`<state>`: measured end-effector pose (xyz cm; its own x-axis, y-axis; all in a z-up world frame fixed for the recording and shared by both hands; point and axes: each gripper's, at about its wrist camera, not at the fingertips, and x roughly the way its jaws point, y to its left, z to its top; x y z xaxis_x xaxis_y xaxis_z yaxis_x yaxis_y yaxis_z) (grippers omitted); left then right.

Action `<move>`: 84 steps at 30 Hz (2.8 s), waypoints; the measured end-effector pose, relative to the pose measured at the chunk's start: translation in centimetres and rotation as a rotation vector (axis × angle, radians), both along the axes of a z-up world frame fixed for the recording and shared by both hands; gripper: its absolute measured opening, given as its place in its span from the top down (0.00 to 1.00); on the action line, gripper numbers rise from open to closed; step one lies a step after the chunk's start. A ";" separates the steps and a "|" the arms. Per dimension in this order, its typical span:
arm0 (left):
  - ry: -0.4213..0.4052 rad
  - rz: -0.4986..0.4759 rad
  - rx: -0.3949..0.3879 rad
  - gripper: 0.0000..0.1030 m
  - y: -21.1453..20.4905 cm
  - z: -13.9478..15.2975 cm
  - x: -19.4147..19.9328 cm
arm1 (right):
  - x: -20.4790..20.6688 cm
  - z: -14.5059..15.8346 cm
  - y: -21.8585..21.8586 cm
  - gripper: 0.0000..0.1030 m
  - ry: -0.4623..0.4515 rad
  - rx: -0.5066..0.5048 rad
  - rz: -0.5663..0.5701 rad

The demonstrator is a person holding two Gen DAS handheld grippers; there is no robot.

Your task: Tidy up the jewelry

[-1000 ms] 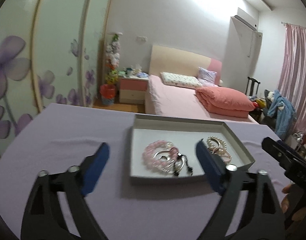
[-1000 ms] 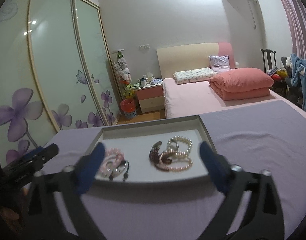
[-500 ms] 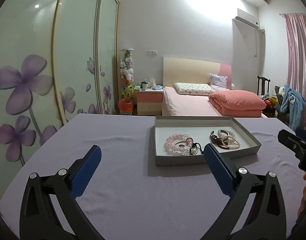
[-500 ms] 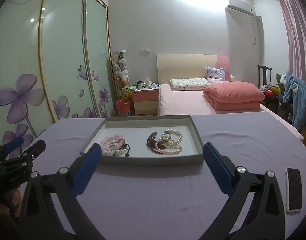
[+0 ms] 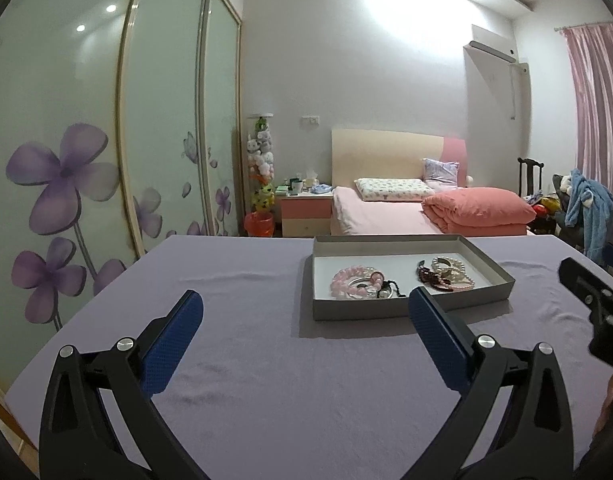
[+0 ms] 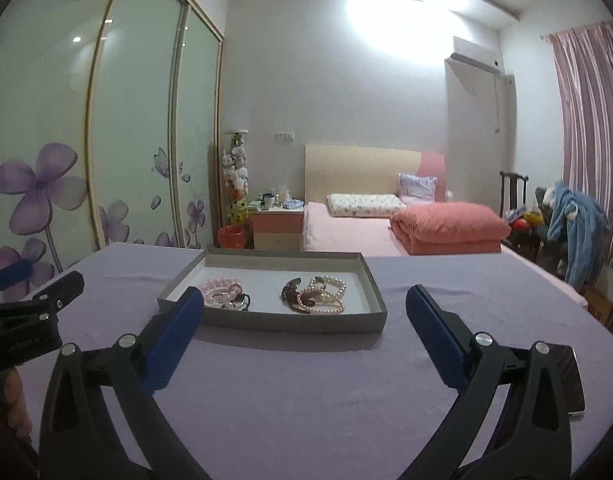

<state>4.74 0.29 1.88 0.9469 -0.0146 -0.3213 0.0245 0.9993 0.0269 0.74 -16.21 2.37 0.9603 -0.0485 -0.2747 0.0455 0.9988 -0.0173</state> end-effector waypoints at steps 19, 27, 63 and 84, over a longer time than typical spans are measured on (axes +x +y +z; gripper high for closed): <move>0.001 0.017 -0.001 0.02 -0.4 -0.3 -0.4 | -0.2 -0.4 -0.3 0.04 0.013 0.022 -0.013; 0.004 0.022 -0.002 0.02 -0.4 -0.4 -0.4 | 0.0 -0.5 -0.2 0.04 0.021 0.031 -0.014; 0.010 0.021 -0.002 0.02 -0.4 -0.5 -0.4 | 0.3 -0.7 -0.1 0.04 0.029 0.033 -0.013; 0.013 0.020 -0.002 0.02 -0.4 -0.6 -0.5 | 0.4 -0.7 -0.1 0.04 0.031 0.033 -0.013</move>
<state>4.28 -0.14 1.26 0.9429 0.0036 -0.3331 0.0051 0.9997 0.0251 1.12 -16.27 1.68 0.9507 -0.0512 -0.3059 0.0584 0.9982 0.0145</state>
